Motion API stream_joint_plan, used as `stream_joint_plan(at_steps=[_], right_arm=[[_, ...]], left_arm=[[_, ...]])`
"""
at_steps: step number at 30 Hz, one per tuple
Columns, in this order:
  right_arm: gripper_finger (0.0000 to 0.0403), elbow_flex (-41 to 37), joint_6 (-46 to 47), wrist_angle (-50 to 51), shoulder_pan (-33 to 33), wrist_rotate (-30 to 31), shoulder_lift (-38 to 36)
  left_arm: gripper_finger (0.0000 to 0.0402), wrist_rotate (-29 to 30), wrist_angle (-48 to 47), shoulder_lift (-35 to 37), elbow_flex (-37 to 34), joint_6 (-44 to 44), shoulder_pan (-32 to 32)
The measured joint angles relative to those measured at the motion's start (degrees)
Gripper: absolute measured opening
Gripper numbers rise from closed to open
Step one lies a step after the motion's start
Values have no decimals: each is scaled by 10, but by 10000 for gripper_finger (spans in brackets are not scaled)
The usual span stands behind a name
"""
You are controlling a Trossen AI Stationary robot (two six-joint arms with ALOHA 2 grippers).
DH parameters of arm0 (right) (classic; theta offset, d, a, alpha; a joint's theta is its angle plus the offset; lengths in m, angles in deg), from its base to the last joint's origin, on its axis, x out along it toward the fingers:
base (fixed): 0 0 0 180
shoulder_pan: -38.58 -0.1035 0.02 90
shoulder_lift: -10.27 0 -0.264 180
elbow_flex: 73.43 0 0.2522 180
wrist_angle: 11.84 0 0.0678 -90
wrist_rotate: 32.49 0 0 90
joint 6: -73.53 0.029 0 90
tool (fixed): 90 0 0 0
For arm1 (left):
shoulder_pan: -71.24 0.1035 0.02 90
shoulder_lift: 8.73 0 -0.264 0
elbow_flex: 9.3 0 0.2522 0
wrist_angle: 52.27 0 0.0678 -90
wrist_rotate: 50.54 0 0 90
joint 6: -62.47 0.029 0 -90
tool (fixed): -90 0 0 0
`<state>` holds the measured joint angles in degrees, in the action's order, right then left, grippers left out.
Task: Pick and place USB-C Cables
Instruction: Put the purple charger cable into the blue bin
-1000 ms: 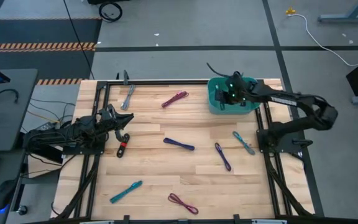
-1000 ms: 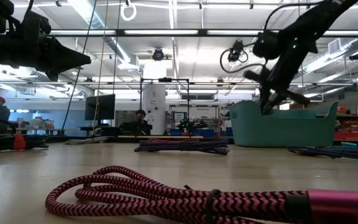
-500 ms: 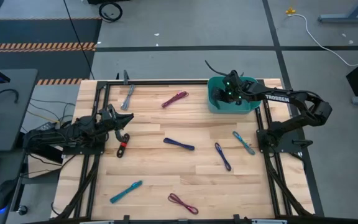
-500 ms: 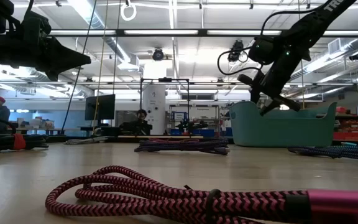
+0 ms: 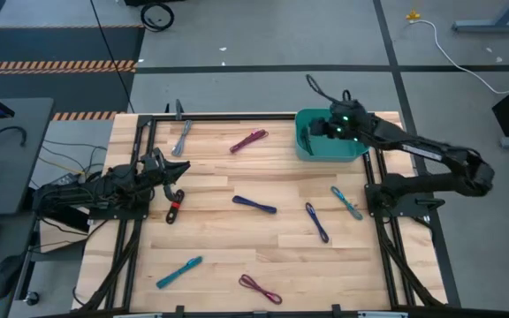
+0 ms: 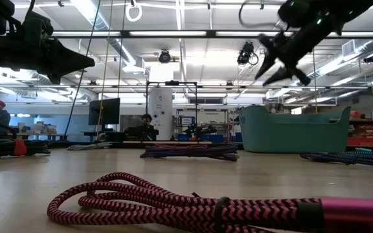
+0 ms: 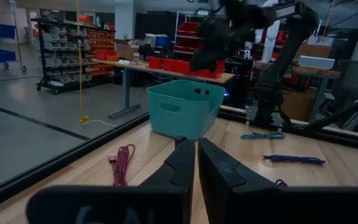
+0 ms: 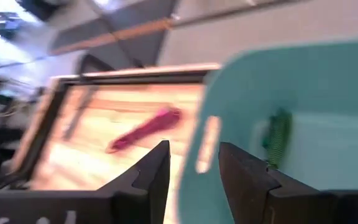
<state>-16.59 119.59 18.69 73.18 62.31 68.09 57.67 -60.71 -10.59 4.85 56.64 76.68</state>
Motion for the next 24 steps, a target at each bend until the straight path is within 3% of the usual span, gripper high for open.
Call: stream_joint_plan(at_steps=[5,10,17,24], right_arm=[[133,0,-11,46,-98,11,-74],[113,0,25,135,-242,60,-86],[72,0,95,189,-425,77,-23],[19,0,163,238,-514,54,66]], left_arm=[[30,0,0,0,0,0,0],[36,0,0,0,0,0,0],[28,0,0,0,0,0,0],[36,0,0,0,0,0,0]])
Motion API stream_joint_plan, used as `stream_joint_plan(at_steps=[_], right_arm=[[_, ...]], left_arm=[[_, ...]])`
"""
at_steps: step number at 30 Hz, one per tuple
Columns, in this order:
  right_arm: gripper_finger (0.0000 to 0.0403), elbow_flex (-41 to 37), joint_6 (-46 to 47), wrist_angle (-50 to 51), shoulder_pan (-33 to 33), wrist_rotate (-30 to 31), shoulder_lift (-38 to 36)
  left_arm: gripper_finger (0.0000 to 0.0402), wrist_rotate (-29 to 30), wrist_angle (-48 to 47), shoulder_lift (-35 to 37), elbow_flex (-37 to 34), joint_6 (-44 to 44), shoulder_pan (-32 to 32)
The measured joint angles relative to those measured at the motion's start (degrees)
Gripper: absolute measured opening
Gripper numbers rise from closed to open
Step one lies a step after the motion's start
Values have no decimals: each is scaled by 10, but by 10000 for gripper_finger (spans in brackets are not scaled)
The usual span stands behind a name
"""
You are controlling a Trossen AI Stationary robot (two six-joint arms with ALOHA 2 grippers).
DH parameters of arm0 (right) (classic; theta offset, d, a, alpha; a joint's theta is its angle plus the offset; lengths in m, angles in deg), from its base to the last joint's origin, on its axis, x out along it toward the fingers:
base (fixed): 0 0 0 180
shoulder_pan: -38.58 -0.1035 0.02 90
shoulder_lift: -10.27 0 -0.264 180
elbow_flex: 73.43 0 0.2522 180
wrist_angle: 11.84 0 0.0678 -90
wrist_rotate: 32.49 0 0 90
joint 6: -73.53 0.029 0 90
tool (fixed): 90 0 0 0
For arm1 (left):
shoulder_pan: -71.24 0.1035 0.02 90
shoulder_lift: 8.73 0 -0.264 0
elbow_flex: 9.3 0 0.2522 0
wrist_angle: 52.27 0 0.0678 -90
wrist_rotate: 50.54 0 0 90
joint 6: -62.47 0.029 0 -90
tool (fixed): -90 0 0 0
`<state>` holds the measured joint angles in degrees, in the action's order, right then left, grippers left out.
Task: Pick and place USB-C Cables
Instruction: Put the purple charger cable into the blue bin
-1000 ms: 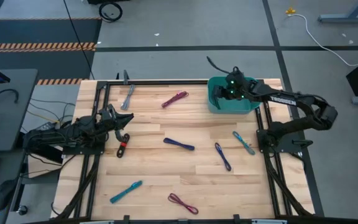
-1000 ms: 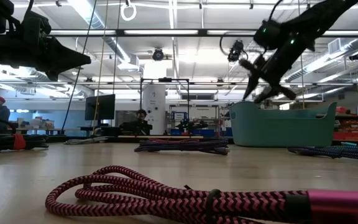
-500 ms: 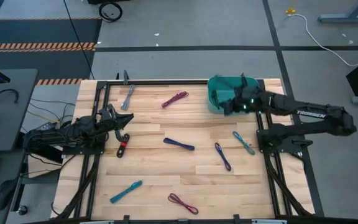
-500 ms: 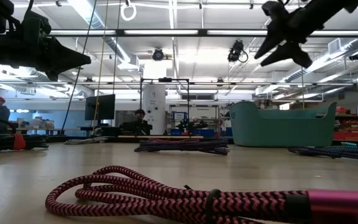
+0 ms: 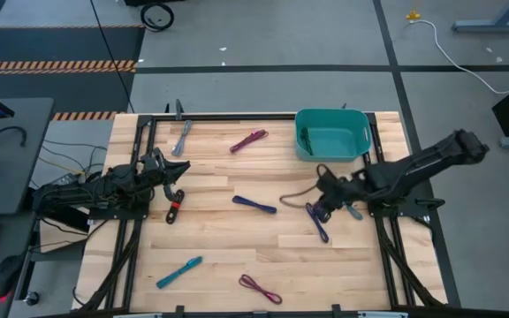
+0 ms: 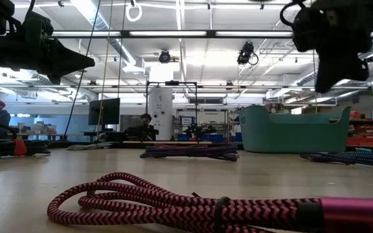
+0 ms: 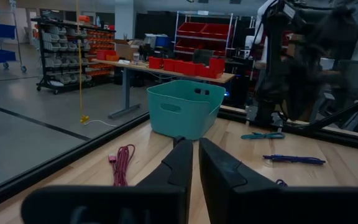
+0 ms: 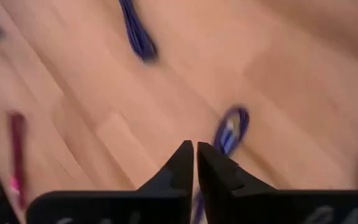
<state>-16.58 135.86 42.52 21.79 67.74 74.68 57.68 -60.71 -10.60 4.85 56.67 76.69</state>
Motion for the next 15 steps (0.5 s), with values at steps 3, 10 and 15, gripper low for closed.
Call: stream_joint_plan(at_steps=[3,10,15], right_arm=[[10,0,21,-8,-12,-22,34],[43,0,39,-12,2,-101,94],[103,0,66,-35,2,-103,140]], left_arm=[[39,0,0,0,0,0,0],[31,0,0,0,0,0,0],[29,0,0,0,0,0,0]])
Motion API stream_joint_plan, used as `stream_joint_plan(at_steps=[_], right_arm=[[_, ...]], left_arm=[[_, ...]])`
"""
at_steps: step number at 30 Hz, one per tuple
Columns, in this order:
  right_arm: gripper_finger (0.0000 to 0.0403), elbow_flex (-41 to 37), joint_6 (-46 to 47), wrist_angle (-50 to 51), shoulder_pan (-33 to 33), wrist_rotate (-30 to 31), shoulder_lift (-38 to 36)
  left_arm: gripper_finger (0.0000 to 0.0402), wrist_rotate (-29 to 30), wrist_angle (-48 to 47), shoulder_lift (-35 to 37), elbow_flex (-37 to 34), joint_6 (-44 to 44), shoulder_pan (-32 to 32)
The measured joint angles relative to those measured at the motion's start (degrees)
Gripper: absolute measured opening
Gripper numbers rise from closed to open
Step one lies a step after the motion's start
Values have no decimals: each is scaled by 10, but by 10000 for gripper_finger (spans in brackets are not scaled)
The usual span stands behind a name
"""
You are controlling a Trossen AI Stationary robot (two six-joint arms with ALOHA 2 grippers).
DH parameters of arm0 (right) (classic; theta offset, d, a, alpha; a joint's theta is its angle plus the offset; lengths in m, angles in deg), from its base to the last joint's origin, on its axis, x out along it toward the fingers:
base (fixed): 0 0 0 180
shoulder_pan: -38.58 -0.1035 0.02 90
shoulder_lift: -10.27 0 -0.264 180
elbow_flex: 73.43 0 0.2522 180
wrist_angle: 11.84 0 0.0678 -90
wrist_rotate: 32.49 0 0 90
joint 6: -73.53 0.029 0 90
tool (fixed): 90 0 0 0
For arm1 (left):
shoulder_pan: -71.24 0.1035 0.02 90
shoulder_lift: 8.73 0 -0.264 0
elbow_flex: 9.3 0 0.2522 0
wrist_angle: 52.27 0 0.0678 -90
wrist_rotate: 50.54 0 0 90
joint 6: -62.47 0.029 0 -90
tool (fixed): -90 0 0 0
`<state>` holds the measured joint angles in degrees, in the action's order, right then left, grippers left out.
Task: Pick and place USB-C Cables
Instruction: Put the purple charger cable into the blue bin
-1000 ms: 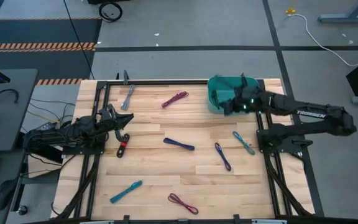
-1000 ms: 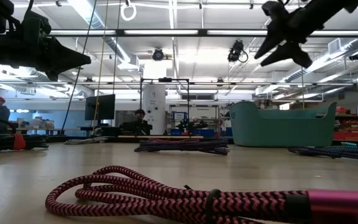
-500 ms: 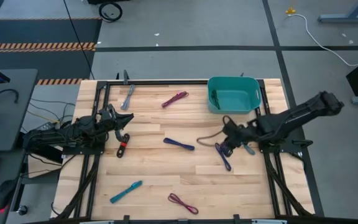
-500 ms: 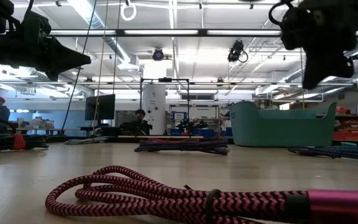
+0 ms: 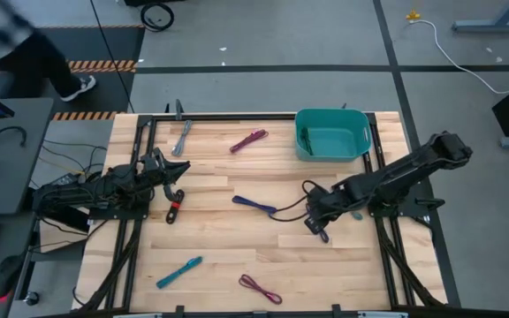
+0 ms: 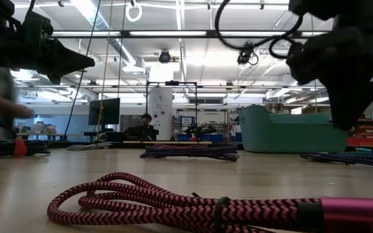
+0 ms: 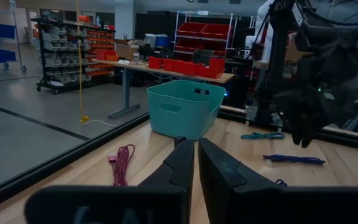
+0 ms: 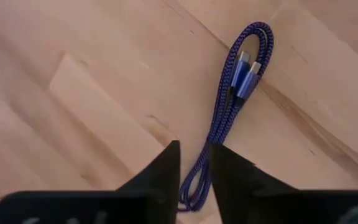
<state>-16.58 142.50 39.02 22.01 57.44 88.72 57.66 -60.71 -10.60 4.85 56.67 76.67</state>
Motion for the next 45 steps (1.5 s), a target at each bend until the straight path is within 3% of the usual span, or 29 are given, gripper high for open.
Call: stream_joint_plan(at_steps=[6,13,18,25,31,36,41,45], right_arm=[[164,0,45,-9,9,-2,69],[165,3,60,-18,8,20,120],[133,3,45,-20,7,36,130],[24,2,43,-32,7,51,122],[27,-1,53,-52,11,84,41],[20,-1,74,-44,43,194,-83],[21,-1,74,-14,128,316,-192],[22,-1,33,-4,238,343,-227]], left_arm=[[38,0,0,0,0,0,0],[33,0,0,0,0,0,0],[28,0,0,0,0,0,0],[38,0,0,0,0,0,0],[34,0,0,0,0,0,0],[28,0,0,0,0,0,0],[34,0,0,0,0,0,0],[39,0,0,0,0,0,0]])
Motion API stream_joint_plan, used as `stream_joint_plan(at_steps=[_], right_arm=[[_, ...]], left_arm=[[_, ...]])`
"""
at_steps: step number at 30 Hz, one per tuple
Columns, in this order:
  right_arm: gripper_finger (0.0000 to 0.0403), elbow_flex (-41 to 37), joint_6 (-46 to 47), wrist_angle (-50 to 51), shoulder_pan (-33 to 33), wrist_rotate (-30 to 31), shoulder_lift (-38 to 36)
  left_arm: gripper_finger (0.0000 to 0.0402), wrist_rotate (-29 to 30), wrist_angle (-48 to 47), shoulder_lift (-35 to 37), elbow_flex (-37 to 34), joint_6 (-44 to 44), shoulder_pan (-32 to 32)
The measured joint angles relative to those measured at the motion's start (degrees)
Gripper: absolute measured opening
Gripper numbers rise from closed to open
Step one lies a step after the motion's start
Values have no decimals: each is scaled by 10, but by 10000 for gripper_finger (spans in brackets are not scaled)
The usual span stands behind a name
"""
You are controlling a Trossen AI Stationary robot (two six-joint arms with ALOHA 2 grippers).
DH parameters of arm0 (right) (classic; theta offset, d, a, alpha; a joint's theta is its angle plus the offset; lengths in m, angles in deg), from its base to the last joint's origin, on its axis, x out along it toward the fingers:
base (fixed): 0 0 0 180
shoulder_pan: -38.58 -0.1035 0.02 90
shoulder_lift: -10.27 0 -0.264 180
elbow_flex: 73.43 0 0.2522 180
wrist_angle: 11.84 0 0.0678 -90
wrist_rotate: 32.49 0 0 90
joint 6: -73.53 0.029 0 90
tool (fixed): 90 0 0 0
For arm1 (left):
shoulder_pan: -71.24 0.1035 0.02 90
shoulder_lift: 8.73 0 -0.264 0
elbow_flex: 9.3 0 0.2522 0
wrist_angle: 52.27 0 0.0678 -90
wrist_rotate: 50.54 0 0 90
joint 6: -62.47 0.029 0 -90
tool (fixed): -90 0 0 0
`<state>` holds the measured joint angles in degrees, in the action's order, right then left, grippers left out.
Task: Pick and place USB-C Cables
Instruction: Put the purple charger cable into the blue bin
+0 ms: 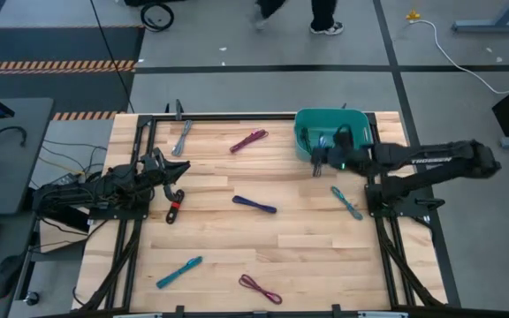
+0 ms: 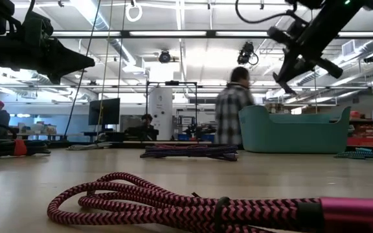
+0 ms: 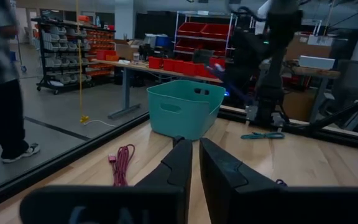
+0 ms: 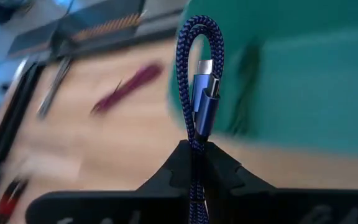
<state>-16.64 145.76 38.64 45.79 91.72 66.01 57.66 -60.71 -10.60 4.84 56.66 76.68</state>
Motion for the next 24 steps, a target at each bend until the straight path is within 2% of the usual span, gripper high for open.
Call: stream_joint_plan(at_steps=[3,7,12,16,20,24], right_arm=[[20,0,-65,-17,92,-37,10],[21,0,-136,-60,214,-147,54],[21,0,-175,-95,311,-233,119],[24,0,-190,-106,353,-280,167],[38,1,-216,-144,368,-325,203],[60,1,-225,-161,369,-327,219]], left_arm=[[37,0,0,0,0,0,0],[31,0,0,0,0,0,0],[29,0,0,0,0,0,0],[36,0,0,0,0,0,0],[39,0,0,0,0,0,0],[34,0,0,0,0,0,0]])
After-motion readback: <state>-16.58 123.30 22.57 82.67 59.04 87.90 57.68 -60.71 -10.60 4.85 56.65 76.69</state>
